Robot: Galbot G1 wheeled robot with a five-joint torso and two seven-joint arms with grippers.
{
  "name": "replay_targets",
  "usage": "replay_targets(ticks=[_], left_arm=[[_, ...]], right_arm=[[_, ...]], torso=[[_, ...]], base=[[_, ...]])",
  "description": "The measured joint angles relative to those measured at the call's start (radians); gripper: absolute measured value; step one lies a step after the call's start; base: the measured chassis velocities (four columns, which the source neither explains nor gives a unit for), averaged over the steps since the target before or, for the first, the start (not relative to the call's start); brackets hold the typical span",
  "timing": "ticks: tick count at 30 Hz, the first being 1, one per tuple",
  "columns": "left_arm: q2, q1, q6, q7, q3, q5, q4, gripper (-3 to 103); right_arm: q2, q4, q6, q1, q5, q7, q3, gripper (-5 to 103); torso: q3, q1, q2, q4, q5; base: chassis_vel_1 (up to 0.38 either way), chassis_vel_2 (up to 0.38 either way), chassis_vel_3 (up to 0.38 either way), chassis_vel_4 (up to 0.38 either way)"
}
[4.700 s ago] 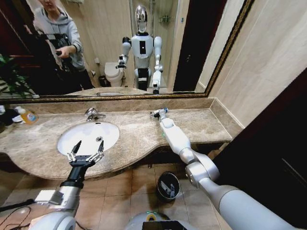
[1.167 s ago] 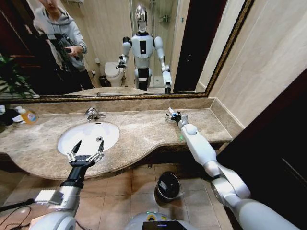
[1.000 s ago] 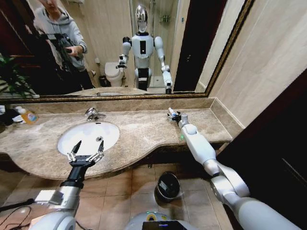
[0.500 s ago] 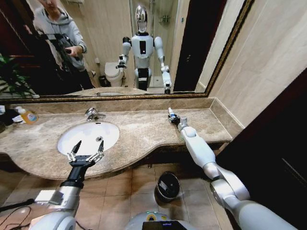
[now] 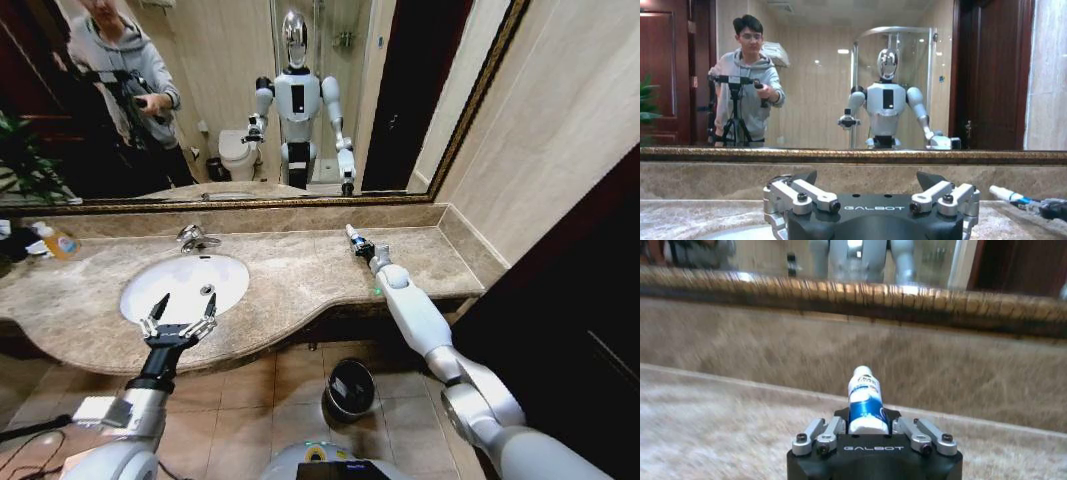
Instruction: Pick up the trash from the sink and place it in the trash bin.
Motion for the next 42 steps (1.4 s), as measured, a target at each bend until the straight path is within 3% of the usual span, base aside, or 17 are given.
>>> replay_targets(ticks=[14, 18, 21, 25, 27, 29, 33, 42], left_arm=[[0.0, 0.0, 0.0, 0.0, 0.0, 0.0, 0.0, 100], [0.0, 0.0, 0.0, 0.0, 0.0, 0.0, 0.0, 100], [0.0, 0.0, 0.0, 0.0, 0.0, 0.0, 0.0, 100], [0.0, 0.0, 0.0, 0.0, 0.0, 0.0, 0.0, 100], [0.0, 0.0, 0.0, 0.0, 0.0, 0.0, 0.0, 100], [0.0, 0.0, 0.0, 0.0, 0.0, 0.0, 0.0, 100], [0.0, 0.0, 0.0, 0.0, 0.0, 0.0, 0.0, 100], [0.0, 0.0, 0.0, 0.0, 0.0, 0.0, 0.0, 100]], right_arm=[[-0.139, 0.552, -0.065, -0.294, 0.06, 0.11, 0.087, 31], [-0.191, 0.698, -0.062, -0.438, 0.094, 0.13, 0.133, 31], [-0.205, 0.849, -0.049, -0.6, 0.101, 0.156, 0.235, 31], [-0.198, 0.955, -0.043, -0.748, 0.101, 0.166, 0.306, 31], [-0.175, 1.067, -0.024, -0.91, 0.081, 0.164, 0.358, 31], [-0.169, 1.09, -0.015, -0.942, 0.071, 0.163, 0.36, 31], [-0.117, 1.141, 0.067, -1.121, -0.053, 0.142, 0.319, 31], [-0.005, 1.082, 0.234, -1.31, -0.274, 0.143, 0.272, 31]], torso=[[0.0, 0.0, 0.0, 0.0001, -0.0001], [0.0, 0.0, 0.0, -0.0002, 0.0003], [0.0, 0.0, 0.0, 0.0, -0.0002], [0.0, 0.0, 0.0, -0.0001, 0.0001], [0.0, 0.0, 0.0, -0.0004, -0.0001], [0.0, 0.0, 0.0, -0.0005, -0.0003], [0.0, 0.0, 0.0, 0.0001, -0.0003], [0.0, 0.0, 0.0, 0.0, -0.0003]], base=[[0.0, 0.0, 0.0, 0.0], [0.0, 0.0, 0.0, 0.0], [0.0, 0.0, 0.0, 0.0], [0.0, 0.0, 0.0, 0.0], [0.0, 0.0, 0.0, 0.0], [0.0, 0.0, 0.0, 0.0], [0.0, 0.0, 0.0, 0.0], [0.0, 0.0, 0.0, 0.0]])
